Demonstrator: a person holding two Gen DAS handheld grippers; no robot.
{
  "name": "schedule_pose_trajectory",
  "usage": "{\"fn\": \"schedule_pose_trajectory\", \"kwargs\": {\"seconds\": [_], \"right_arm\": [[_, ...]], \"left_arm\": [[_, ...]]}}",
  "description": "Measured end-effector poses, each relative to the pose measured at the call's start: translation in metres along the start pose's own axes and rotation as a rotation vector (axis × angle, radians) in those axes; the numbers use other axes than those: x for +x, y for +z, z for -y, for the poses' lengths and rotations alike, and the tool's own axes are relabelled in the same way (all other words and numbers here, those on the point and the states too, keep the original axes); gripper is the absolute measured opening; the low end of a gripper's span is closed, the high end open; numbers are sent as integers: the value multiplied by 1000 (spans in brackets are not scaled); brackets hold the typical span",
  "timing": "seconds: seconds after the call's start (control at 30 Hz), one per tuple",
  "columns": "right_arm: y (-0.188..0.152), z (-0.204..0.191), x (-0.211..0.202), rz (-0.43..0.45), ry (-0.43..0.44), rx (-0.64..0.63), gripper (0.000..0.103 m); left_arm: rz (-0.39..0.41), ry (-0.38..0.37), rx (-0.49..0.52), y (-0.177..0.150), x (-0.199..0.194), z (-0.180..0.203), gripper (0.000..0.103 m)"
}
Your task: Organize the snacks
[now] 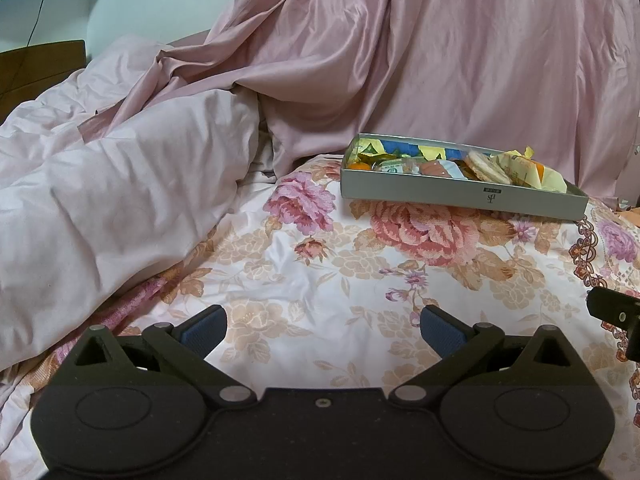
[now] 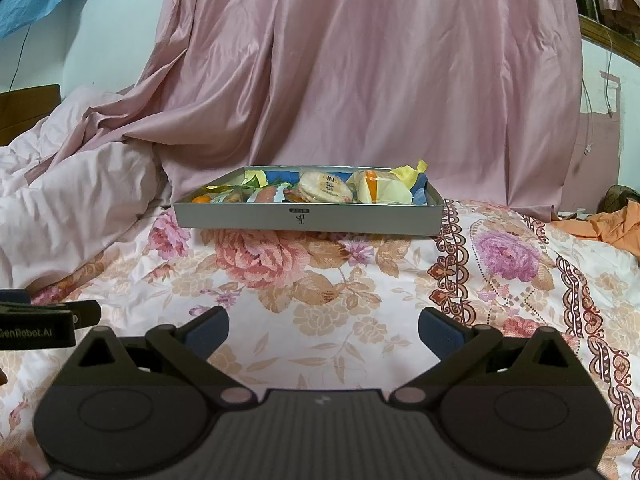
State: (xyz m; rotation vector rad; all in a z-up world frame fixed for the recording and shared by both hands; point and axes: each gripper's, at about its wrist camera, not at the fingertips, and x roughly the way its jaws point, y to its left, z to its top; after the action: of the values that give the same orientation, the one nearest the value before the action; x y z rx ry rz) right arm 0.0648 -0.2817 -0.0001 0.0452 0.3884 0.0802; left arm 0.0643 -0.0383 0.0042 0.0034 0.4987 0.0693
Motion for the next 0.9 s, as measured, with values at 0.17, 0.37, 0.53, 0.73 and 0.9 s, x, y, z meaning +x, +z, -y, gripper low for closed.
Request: {"fn": "schedule_pose_trajectory", "kwargs": {"seconds": [0.17, 0.37, 0.53, 0.73, 0.9], "right_arm": [[-1, 0, 0, 0, 0, -2, 103], [-1, 0, 0, -1, -1, -3, 103], [-1, -1, 0, -1, -1, -2, 103], [-2, -1, 1, -1, -1, -5, 103], [-4, 0, 1, -4, 0, -10, 103]], "left_arm": [[0, -1, 0, 0, 0, 0, 102], [-6, -7, 5, -1, 0, 1, 102], [0, -11, 20, -2, -2, 5, 102], [-29, -11, 31, 1, -2, 6, 102], [-25, -29, 25, 0, -3, 7, 102]]}}
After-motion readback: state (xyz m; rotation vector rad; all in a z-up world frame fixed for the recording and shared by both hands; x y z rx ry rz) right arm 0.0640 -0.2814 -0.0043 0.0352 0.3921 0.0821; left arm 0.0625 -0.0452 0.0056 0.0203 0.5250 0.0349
